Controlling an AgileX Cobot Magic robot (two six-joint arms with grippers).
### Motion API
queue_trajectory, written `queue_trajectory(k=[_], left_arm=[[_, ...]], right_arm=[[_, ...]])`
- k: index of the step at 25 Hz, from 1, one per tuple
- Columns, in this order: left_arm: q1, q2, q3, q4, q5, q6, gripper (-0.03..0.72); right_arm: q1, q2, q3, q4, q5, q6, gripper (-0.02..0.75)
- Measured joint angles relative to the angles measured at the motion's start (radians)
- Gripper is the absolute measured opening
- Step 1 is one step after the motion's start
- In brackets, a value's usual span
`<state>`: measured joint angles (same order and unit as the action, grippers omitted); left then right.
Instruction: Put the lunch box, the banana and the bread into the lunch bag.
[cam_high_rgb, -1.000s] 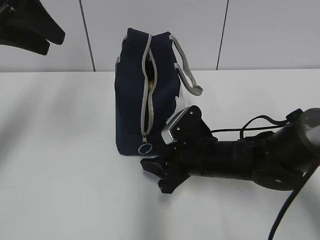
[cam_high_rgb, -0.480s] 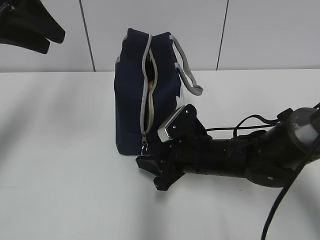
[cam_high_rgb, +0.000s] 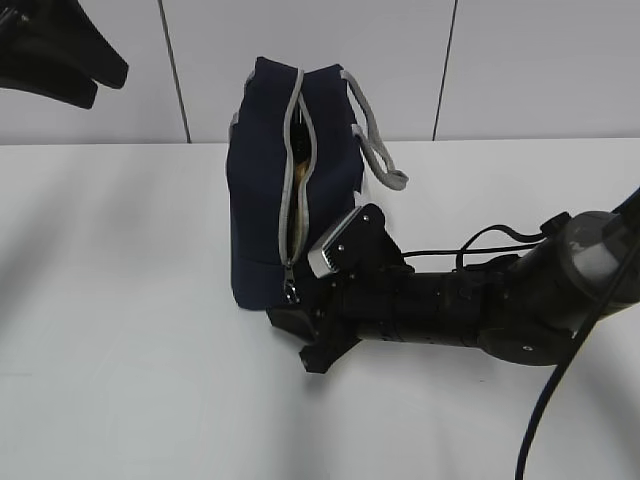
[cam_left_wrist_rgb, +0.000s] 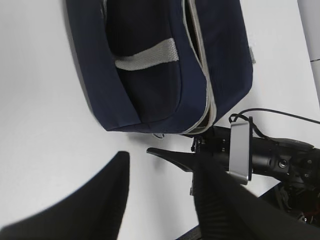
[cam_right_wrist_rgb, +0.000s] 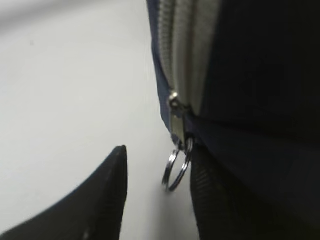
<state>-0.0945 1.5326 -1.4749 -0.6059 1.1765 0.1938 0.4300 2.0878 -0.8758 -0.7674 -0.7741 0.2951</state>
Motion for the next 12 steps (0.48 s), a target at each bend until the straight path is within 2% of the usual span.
queue_trajectory(k=[5, 12], left_arm=[[0.0, 0.0, 0.0, 0.001, 0.0, 0.0, 0.312], [0.0, 0.0, 0.0, 0.002, 0.0, 0.0, 0.312]], right_arm=[[0.0, 0.0, 0.0, 0.014, 0.006, 0.0, 0.179], [0.0, 0.0, 0.0, 0.058, 0.035, 0.002, 0.144]])
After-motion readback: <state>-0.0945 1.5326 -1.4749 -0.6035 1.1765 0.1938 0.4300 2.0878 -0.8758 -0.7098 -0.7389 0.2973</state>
